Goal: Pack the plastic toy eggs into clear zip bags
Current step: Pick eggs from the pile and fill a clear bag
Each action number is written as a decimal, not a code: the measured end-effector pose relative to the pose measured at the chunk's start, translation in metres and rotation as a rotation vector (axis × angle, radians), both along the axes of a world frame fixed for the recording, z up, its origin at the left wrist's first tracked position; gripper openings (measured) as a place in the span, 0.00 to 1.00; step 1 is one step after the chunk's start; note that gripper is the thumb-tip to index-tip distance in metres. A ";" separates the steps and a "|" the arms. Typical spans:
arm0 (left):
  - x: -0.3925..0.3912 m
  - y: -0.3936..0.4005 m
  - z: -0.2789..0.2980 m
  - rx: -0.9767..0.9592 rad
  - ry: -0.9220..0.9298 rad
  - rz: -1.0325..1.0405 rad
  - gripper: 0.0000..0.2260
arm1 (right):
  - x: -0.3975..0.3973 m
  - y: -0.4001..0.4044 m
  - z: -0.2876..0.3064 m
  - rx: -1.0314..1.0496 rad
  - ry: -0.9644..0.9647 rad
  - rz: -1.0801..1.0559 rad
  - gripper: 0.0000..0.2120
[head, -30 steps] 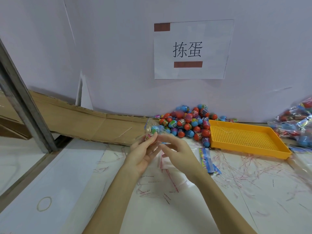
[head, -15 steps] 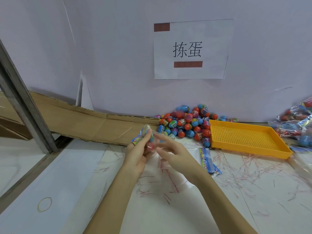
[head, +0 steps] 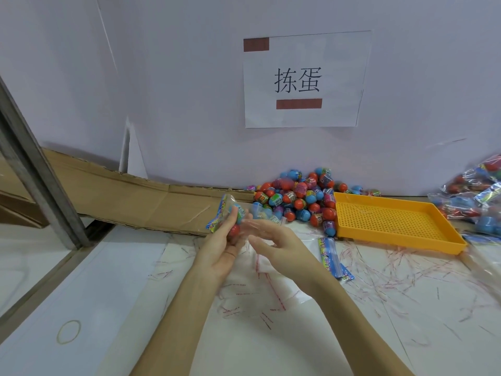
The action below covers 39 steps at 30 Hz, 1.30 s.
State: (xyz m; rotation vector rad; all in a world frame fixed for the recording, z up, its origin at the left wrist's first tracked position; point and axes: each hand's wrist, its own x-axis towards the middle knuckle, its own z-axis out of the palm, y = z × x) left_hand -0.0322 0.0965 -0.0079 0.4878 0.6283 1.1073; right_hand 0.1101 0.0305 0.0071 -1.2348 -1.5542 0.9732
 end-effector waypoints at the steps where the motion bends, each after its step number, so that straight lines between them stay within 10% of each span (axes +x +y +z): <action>1: 0.000 0.000 0.000 -0.001 -0.003 0.002 0.27 | 0.000 0.000 0.000 0.029 -0.011 -0.037 0.13; 7: -0.005 0.001 0.002 0.123 0.279 0.141 0.26 | 0.008 0.002 -0.001 0.326 -0.187 -0.435 0.12; 13: -0.011 -0.005 0.004 0.741 0.864 0.270 0.29 | 0.016 0.002 0.002 0.584 -0.467 -0.449 0.07; 27: -0.013 -0.013 0.003 0.883 0.849 -0.308 0.19 | 0.014 -0.005 0.007 0.678 -0.339 -0.271 0.14; 39: -0.019 0.000 -0.008 0.978 1.090 0.314 0.17 | 0.047 0.007 -0.008 0.446 -0.427 -0.853 0.11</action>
